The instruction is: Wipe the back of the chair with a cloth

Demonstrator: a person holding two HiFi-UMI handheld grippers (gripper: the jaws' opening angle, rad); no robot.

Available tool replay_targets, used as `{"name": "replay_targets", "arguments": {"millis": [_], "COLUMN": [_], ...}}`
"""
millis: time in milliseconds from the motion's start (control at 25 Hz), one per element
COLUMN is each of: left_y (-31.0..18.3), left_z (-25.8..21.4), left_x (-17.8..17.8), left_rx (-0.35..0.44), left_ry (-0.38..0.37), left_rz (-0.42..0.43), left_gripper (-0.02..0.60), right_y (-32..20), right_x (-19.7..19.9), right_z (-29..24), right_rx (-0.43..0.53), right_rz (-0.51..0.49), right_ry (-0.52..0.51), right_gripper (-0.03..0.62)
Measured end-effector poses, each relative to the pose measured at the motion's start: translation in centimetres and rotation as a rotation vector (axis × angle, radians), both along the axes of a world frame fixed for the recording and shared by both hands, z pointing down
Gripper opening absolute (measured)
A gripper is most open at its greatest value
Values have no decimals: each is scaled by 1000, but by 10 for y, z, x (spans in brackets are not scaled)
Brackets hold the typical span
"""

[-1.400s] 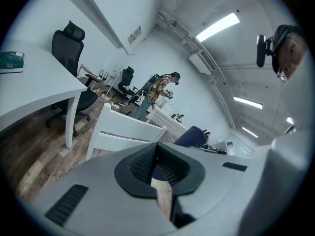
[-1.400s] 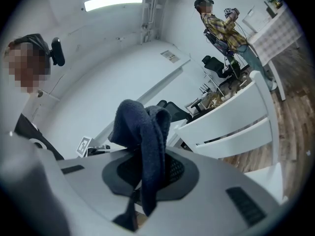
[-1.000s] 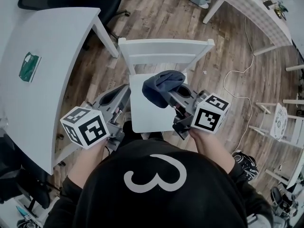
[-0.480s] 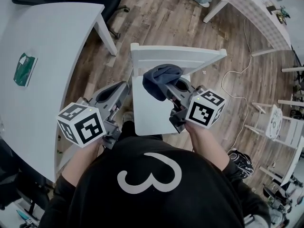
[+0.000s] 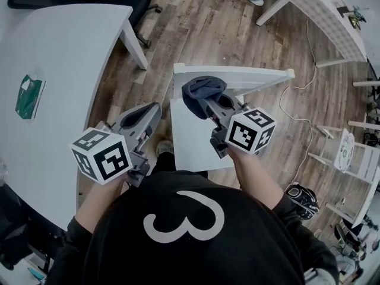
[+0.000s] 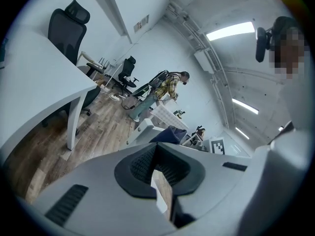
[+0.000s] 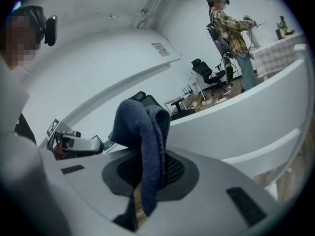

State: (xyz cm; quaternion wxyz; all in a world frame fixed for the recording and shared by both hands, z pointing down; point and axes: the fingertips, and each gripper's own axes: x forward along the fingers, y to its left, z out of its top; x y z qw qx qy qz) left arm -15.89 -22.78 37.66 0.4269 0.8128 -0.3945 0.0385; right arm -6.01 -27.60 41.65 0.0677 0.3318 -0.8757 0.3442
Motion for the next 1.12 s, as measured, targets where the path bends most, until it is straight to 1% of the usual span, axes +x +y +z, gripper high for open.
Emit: {"name": "replay_targets", "arguments": {"millis": [120,280,440,840,1120], "left_y": [-3,-5,-5,-1,3], "left_z": [4,7,9,14,16], "left_x": [-1,-5,-8,-8,-3], "left_rx": [-1,-10,-8,-23,-31], "left_ry": [-8,-14,-19,-14,-17], "left_rz": [28,41,53,46,40], "left_gripper": [14,14,14,14,14], "right_y": [-10,-19,-25,-29,-30], "right_x": [-3,-8,-12,-17,-20], "right_z": [12,24,30,32,33], "right_rx": [18,44,37,64,73], "right_rz": [28,69,101,180,172], "right_ry": [45,98,91,136,143], "right_gripper": [51,51,51,51,51]}}
